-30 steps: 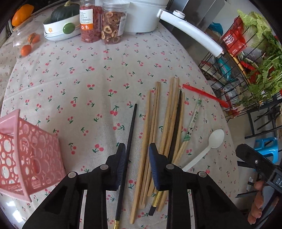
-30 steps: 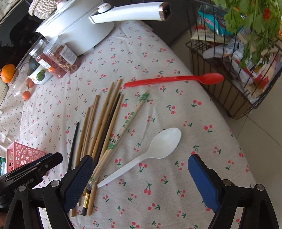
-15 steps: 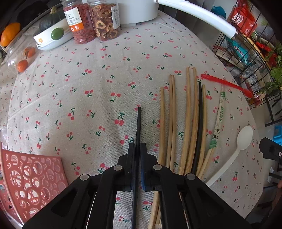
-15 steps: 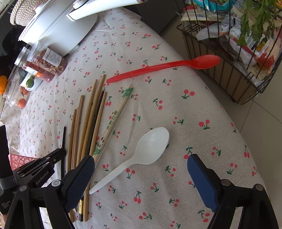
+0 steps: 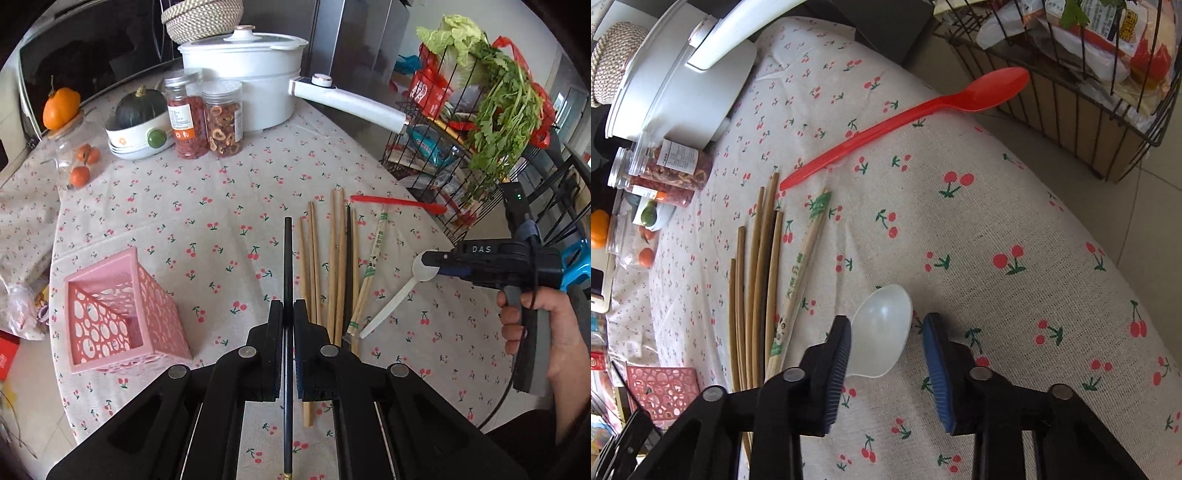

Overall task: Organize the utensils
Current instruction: 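Lift and carry the black chopstick and white spoon over the pink basket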

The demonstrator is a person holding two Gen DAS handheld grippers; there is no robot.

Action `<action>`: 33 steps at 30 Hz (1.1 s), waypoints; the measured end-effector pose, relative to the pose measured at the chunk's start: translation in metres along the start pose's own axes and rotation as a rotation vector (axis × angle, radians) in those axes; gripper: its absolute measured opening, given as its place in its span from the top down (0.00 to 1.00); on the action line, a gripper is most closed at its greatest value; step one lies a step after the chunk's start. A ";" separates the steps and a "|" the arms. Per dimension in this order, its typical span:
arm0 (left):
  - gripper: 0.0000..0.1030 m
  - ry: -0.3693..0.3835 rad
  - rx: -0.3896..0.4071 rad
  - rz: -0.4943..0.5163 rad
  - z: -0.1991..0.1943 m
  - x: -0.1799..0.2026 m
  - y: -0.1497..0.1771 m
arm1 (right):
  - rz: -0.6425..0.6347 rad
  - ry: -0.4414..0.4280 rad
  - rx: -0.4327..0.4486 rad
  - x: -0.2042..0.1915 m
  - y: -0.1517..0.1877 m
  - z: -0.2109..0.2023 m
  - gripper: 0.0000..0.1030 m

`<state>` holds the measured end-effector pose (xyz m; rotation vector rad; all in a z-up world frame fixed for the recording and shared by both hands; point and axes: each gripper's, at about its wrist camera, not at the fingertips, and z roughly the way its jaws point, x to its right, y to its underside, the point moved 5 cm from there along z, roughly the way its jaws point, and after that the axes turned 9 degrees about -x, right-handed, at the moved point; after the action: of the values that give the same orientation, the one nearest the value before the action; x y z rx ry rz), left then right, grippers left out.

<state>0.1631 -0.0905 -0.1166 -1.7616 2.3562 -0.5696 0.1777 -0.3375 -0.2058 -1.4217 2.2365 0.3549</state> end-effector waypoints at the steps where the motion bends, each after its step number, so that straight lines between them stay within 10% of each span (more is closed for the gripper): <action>1: 0.95 0.008 0.011 -0.003 -0.007 -0.002 0.005 | 0.000 0.008 0.004 0.001 -0.001 0.000 0.79; 3: 0.95 0.012 0.040 -0.012 -0.019 -0.007 0.013 | -0.011 0.036 0.011 0.003 -0.001 0.002 0.94; 22: 0.95 0.148 0.449 -0.165 -0.171 -0.067 0.031 | -0.281 0.050 0.291 -0.098 0.049 -0.084 0.96; 33: 0.95 -0.029 0.669 -0.249 -0.230 -0.111 0.022 | -0.524 -0.026 0.547 -0.214 0.092 -0.127 0.96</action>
<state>0.1001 0.0685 0.0738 -1.7003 1.6355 -1.1862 0.1402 -0.1875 0.0095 -1.5838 1.6601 -0.3796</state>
